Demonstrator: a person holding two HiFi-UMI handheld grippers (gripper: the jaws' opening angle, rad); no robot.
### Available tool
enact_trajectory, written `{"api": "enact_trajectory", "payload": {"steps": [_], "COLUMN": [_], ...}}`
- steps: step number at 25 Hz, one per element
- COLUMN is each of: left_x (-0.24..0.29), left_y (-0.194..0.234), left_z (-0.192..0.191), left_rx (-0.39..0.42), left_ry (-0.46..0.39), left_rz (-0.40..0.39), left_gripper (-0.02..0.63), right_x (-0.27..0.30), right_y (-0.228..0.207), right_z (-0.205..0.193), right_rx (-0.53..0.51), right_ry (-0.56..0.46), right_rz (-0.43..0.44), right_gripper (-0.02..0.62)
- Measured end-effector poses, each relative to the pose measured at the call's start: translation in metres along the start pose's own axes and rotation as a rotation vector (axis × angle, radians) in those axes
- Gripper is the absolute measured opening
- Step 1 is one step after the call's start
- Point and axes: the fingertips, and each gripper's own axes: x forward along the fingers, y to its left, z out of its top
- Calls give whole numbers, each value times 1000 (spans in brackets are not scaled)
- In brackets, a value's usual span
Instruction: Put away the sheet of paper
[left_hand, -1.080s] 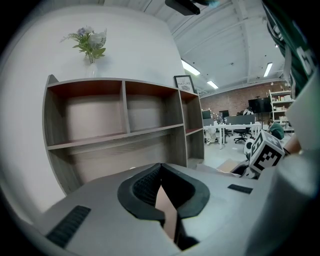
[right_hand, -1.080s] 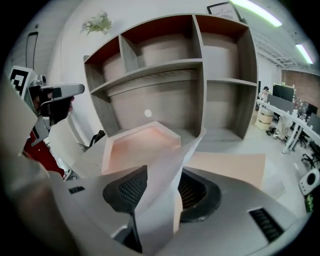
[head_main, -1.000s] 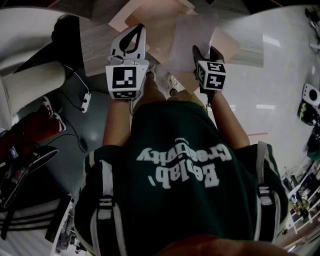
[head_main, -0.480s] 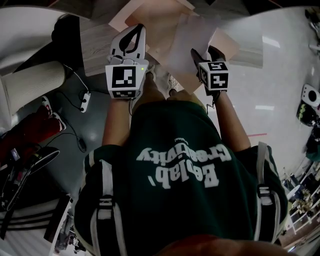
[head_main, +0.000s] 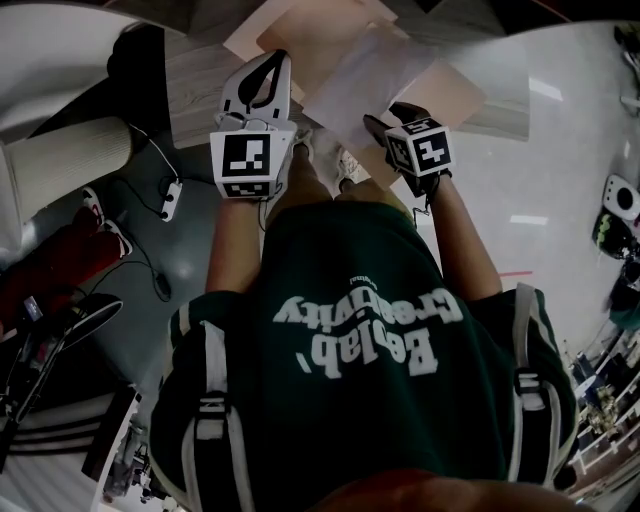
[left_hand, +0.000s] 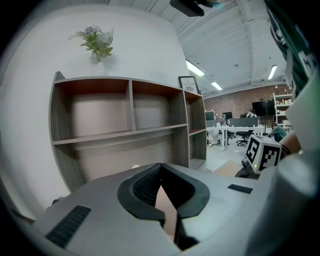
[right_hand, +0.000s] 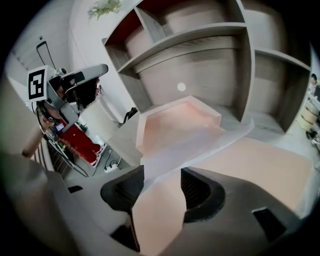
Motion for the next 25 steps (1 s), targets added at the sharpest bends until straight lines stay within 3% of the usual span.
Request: {"api": "enact_trajectory", "payload": {"steps": [5,9,16,21,23,25], "left_x": [-2,-2,-5,-6,-6,-7], "left_y": [8,9,12,12,11,10], "left_z": [-4,-4,-4,-7,-6,-5], "left_rx": [-9,-12,-14,-13,-16,-15], "left_ry": [1,0,0,11,10,13], "left_rz": [16,23,32,40,38,37], "left_gripper": [18,18,18,18,18,18], "right_x": [8,1,-37,-45,-37,-20], "right_y": [21,25,-7,-15,-14,-9], "right_z": [-24,-36,-14,20,34,40], "right_rx": [-41,-97,-200,-225,-286,-329], "right_ry": [173,240,211,65,-6,-44], "right_rz": [117,141,8,-17,-41,-24], "right_gripper": [230,230,231,226,54,40]}}
